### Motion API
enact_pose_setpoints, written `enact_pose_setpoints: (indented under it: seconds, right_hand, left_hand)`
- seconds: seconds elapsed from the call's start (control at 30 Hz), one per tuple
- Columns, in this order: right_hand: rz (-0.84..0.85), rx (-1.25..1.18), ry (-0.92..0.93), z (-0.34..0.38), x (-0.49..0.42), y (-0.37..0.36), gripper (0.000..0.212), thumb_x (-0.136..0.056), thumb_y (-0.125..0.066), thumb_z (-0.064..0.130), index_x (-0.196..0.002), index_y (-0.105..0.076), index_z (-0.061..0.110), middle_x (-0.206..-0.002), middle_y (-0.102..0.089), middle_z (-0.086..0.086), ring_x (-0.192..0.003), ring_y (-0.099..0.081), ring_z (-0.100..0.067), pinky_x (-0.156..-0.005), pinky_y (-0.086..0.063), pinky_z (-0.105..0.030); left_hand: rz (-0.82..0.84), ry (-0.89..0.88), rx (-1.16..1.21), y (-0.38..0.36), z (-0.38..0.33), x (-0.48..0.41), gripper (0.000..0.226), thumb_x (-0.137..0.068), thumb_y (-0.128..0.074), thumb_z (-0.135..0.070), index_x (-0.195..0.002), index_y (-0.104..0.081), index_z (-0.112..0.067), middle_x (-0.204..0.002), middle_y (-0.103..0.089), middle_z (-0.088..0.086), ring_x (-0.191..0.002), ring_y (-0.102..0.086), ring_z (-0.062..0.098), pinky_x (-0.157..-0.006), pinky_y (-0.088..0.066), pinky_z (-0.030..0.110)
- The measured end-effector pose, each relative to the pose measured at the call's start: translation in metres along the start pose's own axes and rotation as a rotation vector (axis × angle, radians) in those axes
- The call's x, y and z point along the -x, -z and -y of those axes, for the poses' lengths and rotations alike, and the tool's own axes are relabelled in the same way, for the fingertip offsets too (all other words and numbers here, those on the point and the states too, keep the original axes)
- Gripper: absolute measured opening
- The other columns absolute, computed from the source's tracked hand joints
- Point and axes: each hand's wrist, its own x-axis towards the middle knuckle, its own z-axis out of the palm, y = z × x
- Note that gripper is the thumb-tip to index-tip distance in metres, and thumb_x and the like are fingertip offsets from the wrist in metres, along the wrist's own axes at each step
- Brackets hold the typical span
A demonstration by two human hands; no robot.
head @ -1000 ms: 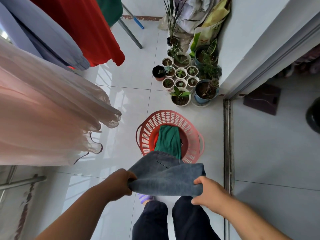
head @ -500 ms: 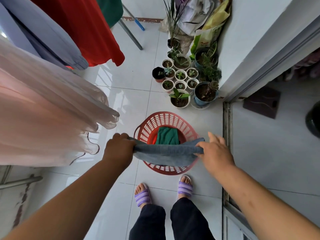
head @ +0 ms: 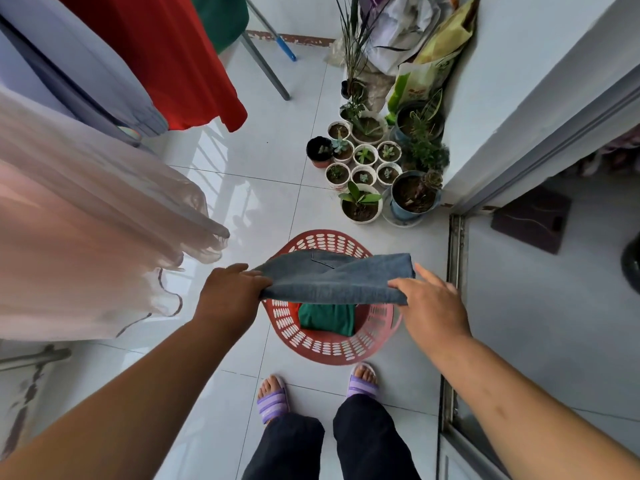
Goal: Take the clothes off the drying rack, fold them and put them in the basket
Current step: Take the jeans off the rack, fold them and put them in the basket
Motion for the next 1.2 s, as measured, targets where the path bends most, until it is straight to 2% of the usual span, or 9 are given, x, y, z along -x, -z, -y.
enact_pose_setpoints:
  seconds: [0.07, 0.23, 0.4, 0.47, 0.57, 0.8, 0.97, 1.1, 1.2]
  right_hand:
    - [0.064, 0.012, 0.002, -0.007, -0.001, -0.016, 0.037, -0.096, -0.056, 0.026, -0.132, -0.056, 0.033, -0.140, -0.056, 0.010, -0.147, -0.026, -0.018, -0.110, -0.030, -0.040]
    - [0.235, 0.057, 0.009, -0.022, 0.013, -0.060, 0.040, -0.096, -0.052, 0.024, -0.134, -0.052, 0.036, -0.143, -0.052, 0.013, -0.148, -0.021, -0.013, -0.107, -0.029, -0.033]
    - [0.371, 0.038, -0.051, -0.028, 0.041, -0.110, 0.040, -0.095, -0.053, 0.030, -0.134, -0.051, 0.039, -0.142, -0.052, 0.017, -0.149, -0.017, -0.008, -0.106, -0.026, -0.030]
    - [0.422, 0.017, -0.077, -0.028, 0.057, -0.127, 0.036, -0.097, -0.050, 0.034, -0.132, -0.052, 0.039, -0.138, -0.054, 0.020, -0.148, -0.018, -0.008, -0.106, -0.025, -0.029]
    - [0.482, 0.000, -0.123, -0.023, 0.080, -0.141, 0.034, -0.099, -0.046, 0.036, -0.133, -0.052, 0.039, -0.137, -0.055, 0.020, -0.149, -0.019, -0.013, -0.109, -0.024, -0.031]
    - [0.463, 0.050, -0.150, -0.001, 0.088, -0.157, 0.026, -0.094, -0.048, 0.026, -0.118, -0.058, 0.023, -0.140, -0.048, 0.006, -0.151, -0.011, -0.021, -0.114, -0.022, -0.038]
    - [0.477, 0.108, -0.193, 0.019, 0.083, -0.161, 0.034, -0.089, -0.045, 0.010, -0.121, -0.048, 0.022, -0.128, -0.056, 0.001, -0.129, -0.044, -0.022, -0.108, -0.028, -0.035]
    - [0.471, 0.073, -0.135, 0.024, 0.082, -0.176, 0.050, -0.097, -0.043, 0.015, -0.145, -0.034, 0.025, -0.145, -0.045, 0.002, -0.136, -0.039, -0.021, -0.112, -0.028, -0.035]
    - [0.545, 0.042, -0.100, 0.021, 0.082, -0.180, 0.047, -0.099, -0.040, 0.015, -0.144, -0.040, 0.027, -0.143, -0.050, 0.003, -0.135, -0.043, -0.020, -0.112, -0.032, -0.033]
  left_hand:
    - [-0.007, -0.022, 0.057, -0.018, -0.003, 0.002, 0.023, -0.086, -0.067, -0.039, -0.105, -0.074, -0.029, -0.097, -0.074, -0.003, -0.085, -0.065, 0.017, -0.080, -0.051, 0.029]
    - [0.101, -0.058, 0.028, -0.071, -0.003, 0.015, 0.014, -0.088, -0.067, -0.030, -0.099, -0.073, -0.035, -0.095, -0.073, -0.010, -0.088, -0.066, 0.017, -0.079, -0.048, 0.028]
    - [0.366, -0.116, -0.022, -0.131, 0.006, 0.032, 0.028, -0.098, -0.051, -0.021, -0.115, -0.064, -0.037, -0.126, -0.064, -0.014, -0.137, -0.042, 0.020, -0.116, -0.023, 0.042]
    - [0.420, -0.186, -0.049, -0.144, 0.008, 0.041, 0.027, -0.097, -0.049, -0.018, -0.111, -0.065, -0.035, -0.118, -0.068, -0.011, -0.129, -0.049, 0.019, -0.114, -0.024, 0.038]
    - [0.430, -0.247, -0.035, -0.152, 0.014, 0.052, 0.020, -0.097, -0.047, -0.022, -0.102, -0.065, -0.032, -0.097, -0.070, -0.010, -0.091, -0.060, 0.013, -0.092, -0.036, 0.025]
    - [0.477, -0.403, -0.016, -0.161, 0.032, 0.037, 0.017, -0.080, -0.068, -0.022, -0.089, -0.069, -0.036, -0.068, -0.070, -0.013, -0.059, -0.063, 0.010, -0.073, -0.041, 0.022]
    - [0.412, -0.501, -0.028, -0.164, 0.037, 0.036, 0.020, -0.077, -0.069, -0.020, -0.088, -0.069, -0.037, -0.066, -0.069, -0.013, -0.056, -0.063, 0.011, -0.068, -0.046, 0.025]
    - [0.343, -0.529, 0.034, -0.158, 0.034, 0.041, 0.026, -0.075, -0.072, -0.018, -0.092, -0.070, -0.037, -0.070, -0.071, -0.014, -0.059, -0.066, 0.012, -0.066, -0.051, 0.027]
    - [0.296, -0.514, 0.065, -0.154, 0.032, 0.044, 0.028, -0.071, -0.079, -0.020, -0.093, -0.072, -0.037, -0.071, -0.071, -0.015, -0.059, -0.067, 0.011, -0.060, -0.053, 0.027]
